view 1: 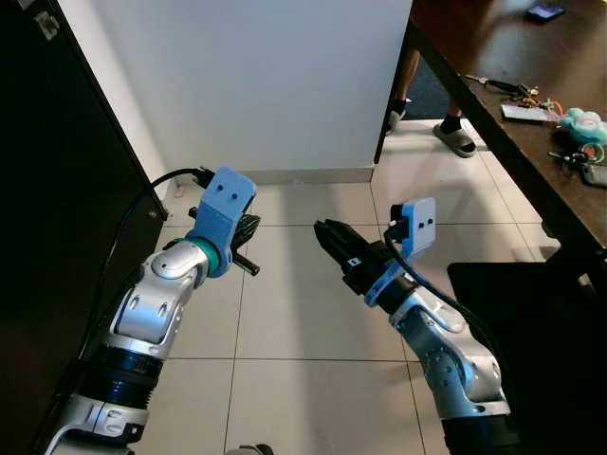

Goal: Hang keys on a hook

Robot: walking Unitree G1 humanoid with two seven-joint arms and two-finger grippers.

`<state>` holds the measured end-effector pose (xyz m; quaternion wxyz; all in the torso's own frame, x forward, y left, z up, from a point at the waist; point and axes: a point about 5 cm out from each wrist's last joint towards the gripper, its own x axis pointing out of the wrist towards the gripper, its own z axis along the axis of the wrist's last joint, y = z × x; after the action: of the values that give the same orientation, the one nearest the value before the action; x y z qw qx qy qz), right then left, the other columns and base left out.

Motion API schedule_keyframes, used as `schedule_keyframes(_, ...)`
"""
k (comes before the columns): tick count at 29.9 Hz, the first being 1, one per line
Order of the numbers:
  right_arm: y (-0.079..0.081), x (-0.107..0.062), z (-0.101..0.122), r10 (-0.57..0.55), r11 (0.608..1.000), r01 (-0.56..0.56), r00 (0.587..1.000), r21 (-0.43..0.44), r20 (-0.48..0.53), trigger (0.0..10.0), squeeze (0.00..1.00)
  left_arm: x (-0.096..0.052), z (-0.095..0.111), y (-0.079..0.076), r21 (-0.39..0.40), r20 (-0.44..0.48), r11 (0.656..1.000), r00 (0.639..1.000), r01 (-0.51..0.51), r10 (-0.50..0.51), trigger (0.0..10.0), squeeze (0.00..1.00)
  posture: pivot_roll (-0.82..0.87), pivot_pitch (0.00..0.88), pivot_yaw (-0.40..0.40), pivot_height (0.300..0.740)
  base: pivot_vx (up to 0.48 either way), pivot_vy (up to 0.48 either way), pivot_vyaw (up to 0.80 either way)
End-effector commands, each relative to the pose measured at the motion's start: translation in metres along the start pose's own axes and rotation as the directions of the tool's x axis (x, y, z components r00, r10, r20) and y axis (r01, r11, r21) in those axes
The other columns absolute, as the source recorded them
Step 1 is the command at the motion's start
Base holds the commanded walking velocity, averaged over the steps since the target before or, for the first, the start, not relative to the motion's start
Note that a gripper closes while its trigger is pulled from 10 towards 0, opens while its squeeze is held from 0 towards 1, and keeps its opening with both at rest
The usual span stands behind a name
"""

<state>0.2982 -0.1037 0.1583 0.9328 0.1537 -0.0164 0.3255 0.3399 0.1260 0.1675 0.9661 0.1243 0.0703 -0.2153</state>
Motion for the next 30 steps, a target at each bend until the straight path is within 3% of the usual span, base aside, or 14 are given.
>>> schedule_keyframes(1,0.002,0.0003,-0.0054,0.003,1.0,-0.003,1.0,0.009,-0.017,10.0,0.0,-0.0015,-0.0086,0.0034,-0.017,-0.026,1.0,1.0,-0.014,0.013,10.0,0.0,0.03,0.0,0.162,0.74,0.0,0.0,0.0)
schedule_keyframes(18,0.0029,0.0003,-0.0067,0.003,1.0,-0.003,1.0,0.011,-0.019,10.0,0.0,-0.0015,-0.0072,0.0043,-0.023,-0.007,1.0,1.0,-0.02,0.02,10.0,0.0,0.03,0.0,0.162,0.74,0.0,0.0,0.0)
schedule_keyframes(30,0.0019,-0.0003,-0.0065,0.002,1.0,-0.001,1.0,0.01,-0.02,10.0,0.0,-0.0014,-0.0058,0.0033,-0.024,0.008,1.0,1.0,-0.017,0.017,10.0,0.0,0.03,0.0,0.161,0.74,0.441,0.0,0.0)
